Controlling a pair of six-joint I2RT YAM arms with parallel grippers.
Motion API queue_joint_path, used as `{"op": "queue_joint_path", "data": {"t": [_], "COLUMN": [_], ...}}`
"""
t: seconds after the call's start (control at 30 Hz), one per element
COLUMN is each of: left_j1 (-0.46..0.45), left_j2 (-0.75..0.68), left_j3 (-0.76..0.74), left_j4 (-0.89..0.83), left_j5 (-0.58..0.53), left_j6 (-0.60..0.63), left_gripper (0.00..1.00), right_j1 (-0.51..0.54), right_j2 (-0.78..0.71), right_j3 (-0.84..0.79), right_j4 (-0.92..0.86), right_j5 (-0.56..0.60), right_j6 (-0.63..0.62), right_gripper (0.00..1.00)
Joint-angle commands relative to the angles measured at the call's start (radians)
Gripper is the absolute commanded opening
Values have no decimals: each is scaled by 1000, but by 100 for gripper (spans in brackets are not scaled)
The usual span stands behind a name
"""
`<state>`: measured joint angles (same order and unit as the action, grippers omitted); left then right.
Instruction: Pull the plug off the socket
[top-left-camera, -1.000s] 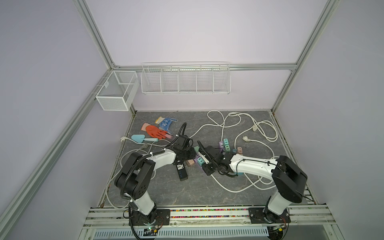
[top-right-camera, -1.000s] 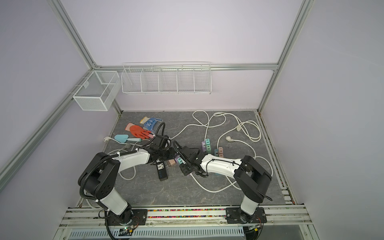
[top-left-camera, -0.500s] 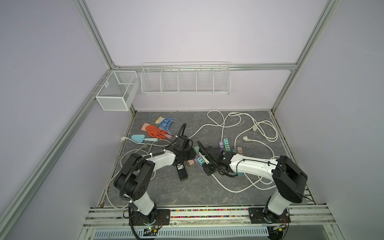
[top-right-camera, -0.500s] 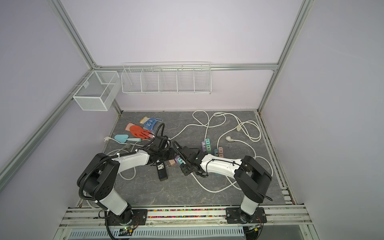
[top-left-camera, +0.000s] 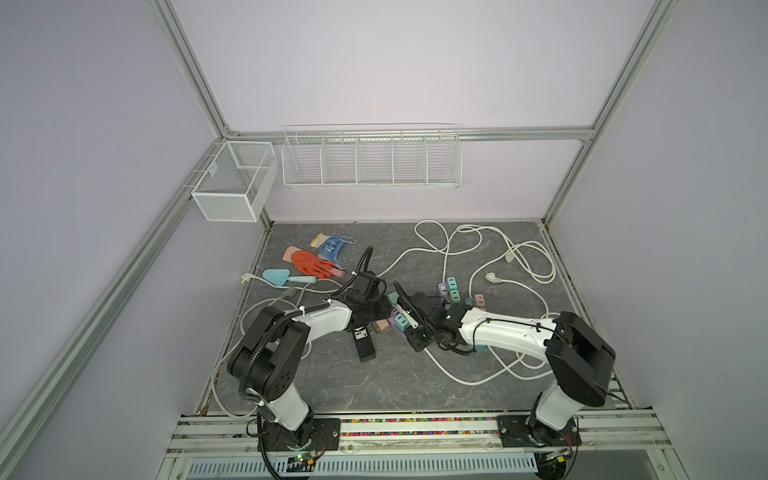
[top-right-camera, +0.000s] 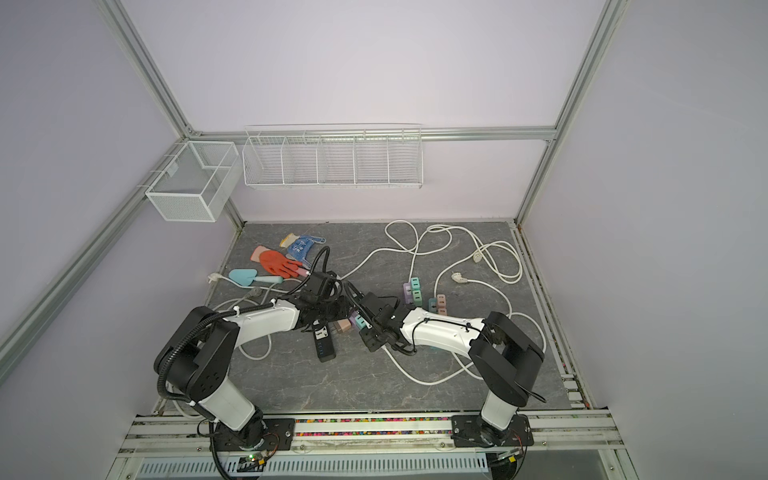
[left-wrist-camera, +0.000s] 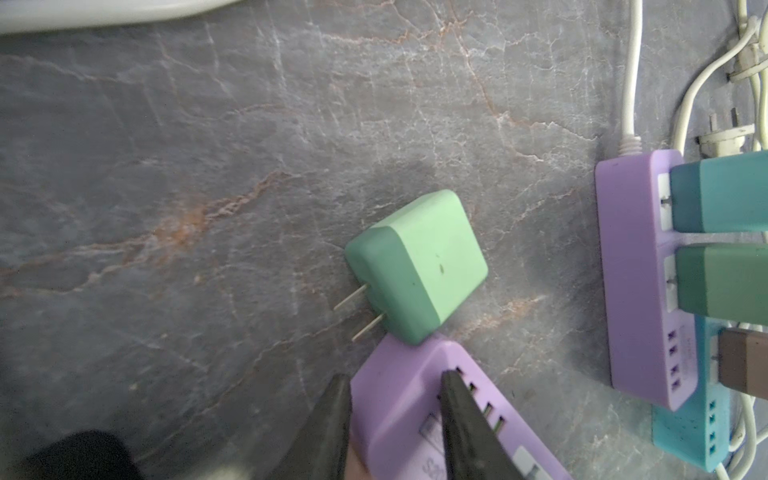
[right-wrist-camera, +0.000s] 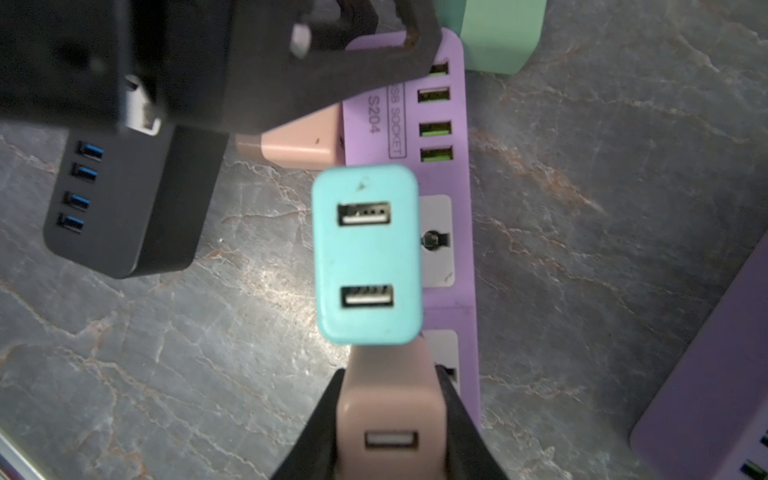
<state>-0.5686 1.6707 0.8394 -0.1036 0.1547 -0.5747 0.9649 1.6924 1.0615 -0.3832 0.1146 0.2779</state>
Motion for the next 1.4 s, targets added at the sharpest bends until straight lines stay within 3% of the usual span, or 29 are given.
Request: {"op": "queue_joint_path", "data": {"t": [0.0,0.6,1.37], "left_j1": [7,-11,-14], "left_j2": [71,76,-10], "left_j3": [-67,-74,-53], "left_j4": [-234,-264,-269], "left_j5": [-99,-130,-136], "left_j6": [16,32,32], "left_gripper": [37,35,35], "right_j1": [5,-11,-50], "right_j2": [-40,-48,-135], "right_j3": [0,-11,-57], "right_j4": [-1,8,40], "right_j5": [-7,15,-65], "right_j6": [-12,-53,-12], "right_gripper": [29,25,23]}}
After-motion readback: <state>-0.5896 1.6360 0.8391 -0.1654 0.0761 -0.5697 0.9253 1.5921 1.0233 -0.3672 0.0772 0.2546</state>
